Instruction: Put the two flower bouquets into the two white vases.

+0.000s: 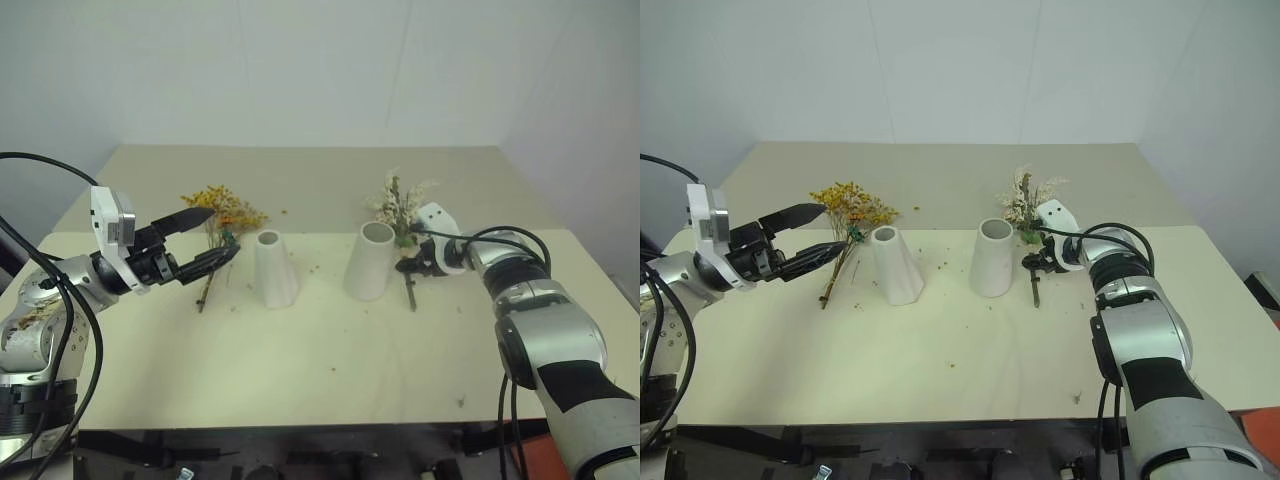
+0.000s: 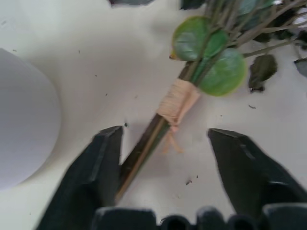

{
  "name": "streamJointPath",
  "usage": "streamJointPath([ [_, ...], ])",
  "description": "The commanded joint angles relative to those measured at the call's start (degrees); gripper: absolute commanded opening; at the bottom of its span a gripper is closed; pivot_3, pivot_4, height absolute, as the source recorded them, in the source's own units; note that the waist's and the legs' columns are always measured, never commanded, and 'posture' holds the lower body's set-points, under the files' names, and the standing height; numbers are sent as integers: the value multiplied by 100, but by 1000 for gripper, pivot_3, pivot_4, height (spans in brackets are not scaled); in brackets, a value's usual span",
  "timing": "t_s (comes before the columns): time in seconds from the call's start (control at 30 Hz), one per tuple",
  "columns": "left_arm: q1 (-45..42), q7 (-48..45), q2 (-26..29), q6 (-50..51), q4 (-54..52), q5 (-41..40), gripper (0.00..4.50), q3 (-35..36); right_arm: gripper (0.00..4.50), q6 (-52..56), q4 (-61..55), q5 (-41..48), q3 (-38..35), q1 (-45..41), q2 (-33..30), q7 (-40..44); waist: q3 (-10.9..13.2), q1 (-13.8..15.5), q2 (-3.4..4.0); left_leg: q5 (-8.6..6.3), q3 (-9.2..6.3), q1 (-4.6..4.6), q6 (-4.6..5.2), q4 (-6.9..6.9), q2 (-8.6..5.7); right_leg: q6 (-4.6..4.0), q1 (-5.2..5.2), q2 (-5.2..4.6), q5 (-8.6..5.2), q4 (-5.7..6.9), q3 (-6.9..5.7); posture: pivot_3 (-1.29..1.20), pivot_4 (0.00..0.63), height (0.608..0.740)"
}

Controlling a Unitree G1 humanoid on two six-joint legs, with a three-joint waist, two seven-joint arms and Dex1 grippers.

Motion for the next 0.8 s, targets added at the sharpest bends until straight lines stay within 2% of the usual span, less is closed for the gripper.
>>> streamJointPath([
  [0.03, -4, -38, 149, -112, -92, -31, 4500, 307, 1914, -148, 31, -242, 171, -163, 49, 169, 0, -5, 0, 0, 0, 0, 0, 0, 0, 0, 0, 0, 0, 0, 0, 0, 150, 740],
  [0.1, -7, -47, 179, -121, -68, -29, 4500, 368, 1164, -178, 79, -347, 236, -157, 81, 131, 0, -6, 1, 0, 0, 0, 0, 0, 0, 0, 0, 0, 0, 0, 0, 0, 150, 740],
  [0.23, 45, -28, 192, -140, -87, 14, 4500, 402, 122, -108, 114, -363, 117, -221, 67, -28, 0, -4, 1, 0, -1, 1, 0, -1, -1, 0, 2, -1, 0, 0, 0, 0, 150, 740],
  [0.3, 81, -11, 180, -134, -133, 4, 4500, 416, 88, -85, 101, -354, 53, -251, 26, -180, 0, -5, 1, 0, -1, 2, 0, -1, 0, 0, 2, -1, 0, 0, 0, 0, 150, 740],
  [0.57, 52, 5, 192, -187, -72, 49, 4500, 372, 88, -166, -476, 288, -1041, -280, -479, -1533, 1, 17, 2, 0, -4, -6, 0, -4, -2, 0, -2, -3, 0, -1, -3, 0, 150, 740],
  [0.7, -128, -54, 165, -226, 68, 98, 4500, 246, 88, -720, -1521, 697, -1645, 192, -530, -2042, 1, -2, 2, 0, -3, -4, 0, -6, 0, 0, -2, 0, 0, -2, -2, 0, 150, 740],
  [0.8, -273, -119, 116, -266, 199, 176, 4500, 152, 88, -1438, -2665, 753, -1891, 732, -375, -2770, 1, -3, 2, 0, -2, -1, 0, -11, -1, 0, -2, -1, 0, -1, 0, 0, 150, 740],
])
